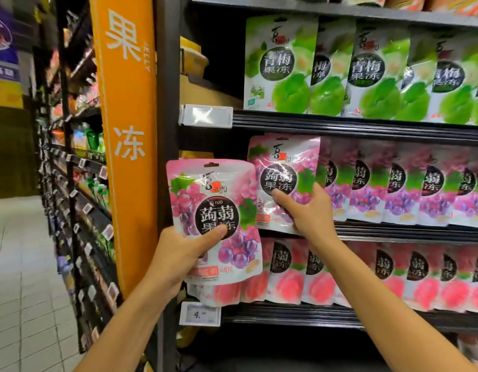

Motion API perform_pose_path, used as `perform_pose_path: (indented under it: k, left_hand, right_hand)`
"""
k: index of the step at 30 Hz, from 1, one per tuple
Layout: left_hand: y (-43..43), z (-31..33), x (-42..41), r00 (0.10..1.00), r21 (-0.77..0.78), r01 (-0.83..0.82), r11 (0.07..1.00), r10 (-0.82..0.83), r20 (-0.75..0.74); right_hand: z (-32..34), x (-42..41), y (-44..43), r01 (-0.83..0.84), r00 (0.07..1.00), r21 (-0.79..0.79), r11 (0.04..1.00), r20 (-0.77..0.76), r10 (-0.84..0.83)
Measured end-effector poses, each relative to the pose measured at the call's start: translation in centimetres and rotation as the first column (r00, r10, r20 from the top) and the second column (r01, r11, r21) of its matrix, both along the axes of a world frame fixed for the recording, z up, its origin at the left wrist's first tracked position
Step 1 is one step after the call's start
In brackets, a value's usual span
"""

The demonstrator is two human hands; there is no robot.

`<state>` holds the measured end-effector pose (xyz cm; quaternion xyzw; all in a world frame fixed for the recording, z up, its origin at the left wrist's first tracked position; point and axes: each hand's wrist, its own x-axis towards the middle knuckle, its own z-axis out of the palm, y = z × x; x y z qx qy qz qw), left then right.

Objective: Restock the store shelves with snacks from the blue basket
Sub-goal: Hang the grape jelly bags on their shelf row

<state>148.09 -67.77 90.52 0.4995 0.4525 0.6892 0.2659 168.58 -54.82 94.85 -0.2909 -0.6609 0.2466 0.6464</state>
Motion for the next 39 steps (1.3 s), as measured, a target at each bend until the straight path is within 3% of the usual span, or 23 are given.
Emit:
perform_pose_path:
  k: [13,18,24,29,39]
  left_hand:
    - [1.0,0.9,-0.4,0.996,-0.034,0.078,0.996,-0.076,0.042]
    - [1.2,0.7,-0.5,0.999,-0.008,0.043,0.999,-0.043,-0.027]
    - [1.3,0.7,-0.6,0.999,0.025,0.032,0.999,-0.031,-0.012]
    - [1.3,0.5,-0.7,0.999,0.024,0.033,0.999,-0.033,0.000]
    - [1.1,0.4,-0.5,0.999,0.030,0.027,0.999,-0.027,0.016]
  right_hand:
    - [2.0,-2.2,0.4,0.152,0.988,0.096,0.984,0.011,-0.153]
    - [1.2,-2.6,-0.1,0.192,0.973,0.180,0.965,0.092,-0.211]
    - [0.5,-1.3,-0.9,0.148,0.952,0.157,0.976,0.246,-0.184]
    - [-0.5,-0.4,-1.3,0.367,0.844,0.195,0.910,0.343,-0.413]
    - [0.0,-2.1,-1.0,0.476,0.802,0.185,0.860,0.309,-0.511]
